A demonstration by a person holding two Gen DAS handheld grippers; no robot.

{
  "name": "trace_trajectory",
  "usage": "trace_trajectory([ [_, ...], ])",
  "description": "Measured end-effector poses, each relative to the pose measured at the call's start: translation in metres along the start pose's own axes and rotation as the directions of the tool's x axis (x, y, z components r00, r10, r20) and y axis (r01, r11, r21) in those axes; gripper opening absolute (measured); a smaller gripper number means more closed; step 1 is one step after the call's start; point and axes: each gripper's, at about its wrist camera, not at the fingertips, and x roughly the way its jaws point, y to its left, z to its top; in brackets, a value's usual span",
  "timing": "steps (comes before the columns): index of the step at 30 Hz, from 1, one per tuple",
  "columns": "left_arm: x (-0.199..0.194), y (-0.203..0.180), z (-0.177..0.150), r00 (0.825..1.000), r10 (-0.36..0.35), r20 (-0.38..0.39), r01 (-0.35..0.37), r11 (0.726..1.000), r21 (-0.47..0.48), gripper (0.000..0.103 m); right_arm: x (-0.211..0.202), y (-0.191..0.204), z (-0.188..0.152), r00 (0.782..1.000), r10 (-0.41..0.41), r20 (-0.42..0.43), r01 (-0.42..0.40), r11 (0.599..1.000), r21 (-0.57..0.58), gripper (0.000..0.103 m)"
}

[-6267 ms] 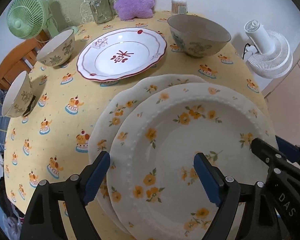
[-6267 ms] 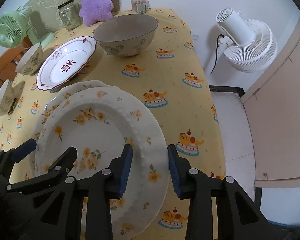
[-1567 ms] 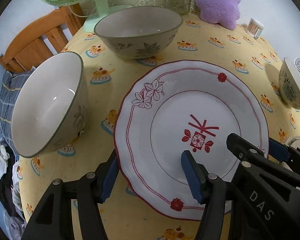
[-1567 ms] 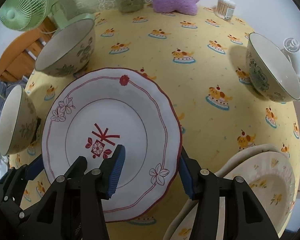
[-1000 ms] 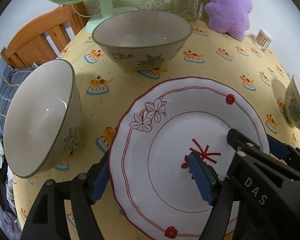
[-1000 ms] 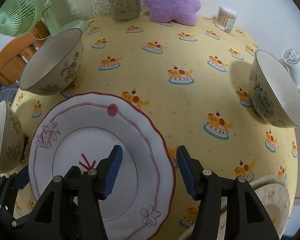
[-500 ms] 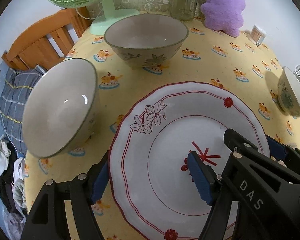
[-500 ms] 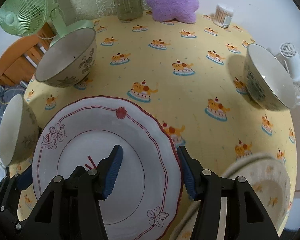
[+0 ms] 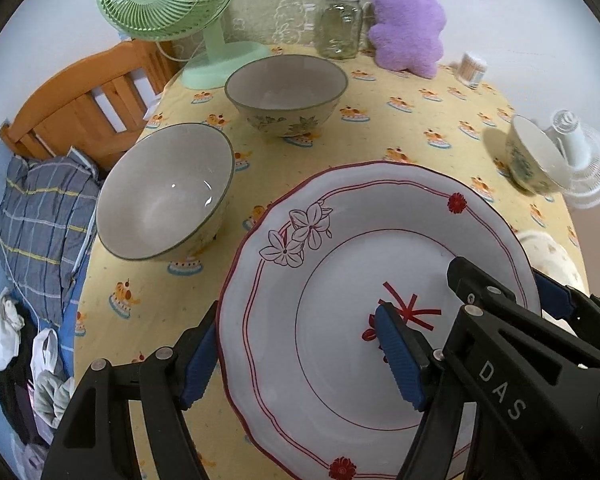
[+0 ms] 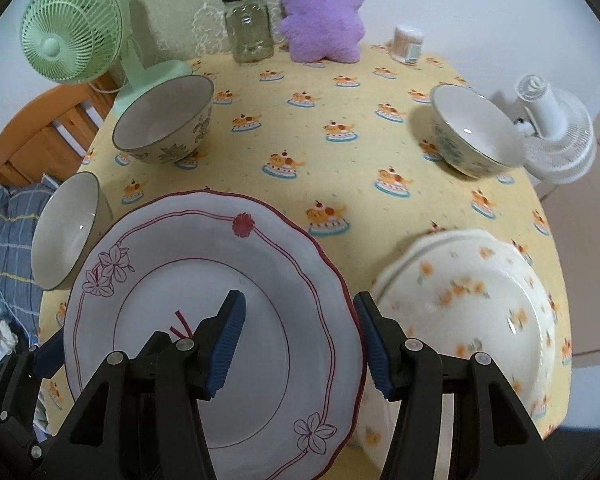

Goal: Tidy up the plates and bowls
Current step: 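Lift the red-patterned plate and carry it toward the orange-flower stack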

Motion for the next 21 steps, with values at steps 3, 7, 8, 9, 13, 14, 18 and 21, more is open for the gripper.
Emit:
trace_trajectory([
  [3, -0.007, -0.004, -0.005, 1.000, -0.022, 0.004, 0.022, 0.999, 0.029, 0.075, -0.012, -0.004, -0.010, 1.000, -0.022, 0.013, 0.021, 0.999, 0.031, 0.060],
  [7, -0.017, -0.016, -0.010, 0.999, -0.044, 0.022, 0.042, 0.996, 0.073, 0.075, -0.027, -0.015, -0.021, 0.998, -0.047, 0.034, 0.044, 0.996, 0.082, 0.060],
  [8, -0.019, -0.019, -0.011, 0.998, -0.049, 0.025, 0.047, 0.995, 0.083, 0.075, -0.029, -0.018, -0.023, 0.998, -0.049, 0.036, 0.046, 0.995, 0.092, 0.060],
  [9, -0.021, -0.023, -0.012, 0.998, -0.054, 0.026, 0.051, 0.995, 0.091, 0.075, -0.032, -0.023, -0.025, 0.998, -0.053, 0.039, 0.049, 0.994, 0.102, 0.060],
  [13, -0.024, -0.043, -0.015, 0.997, -0.071, 0.029, 0.067, 0.991, 0.118, 0.075, -0.039, -0.042, -0.030, 0.997, -0.065, 0.050, 0.059, 0.991, 0.122, 0.060],
  [14, -0.024, -0.047, -0.015, 0.997, -0.073, 0.031, 0.069, 0.990, 0.123, 0.075, -0.040, -0.048, -0.031, 0.996, -0.067, 0.052, 0.060, 0.990, 0.127, 0.060],
  [18, -0.022, -0.071, -0.017, 0.997, -0.071, 0.020, 0.068, 0.990, 0.120, 0.075, -0.039, -0.073, -0.032, 0.997, -0.062, 0.045, 0.055, 0.989, 0.136, 0.060],
  [21, -0.023, -0.089, -0.019, 0.997, -0.073, 0.012, 0.071, 0.991, 0.116, 0.075, -0.040, -0.092, -0.033, 0.997, -0.061, 0.040, 0.056, 0.991, 0.124, 0.060],
])
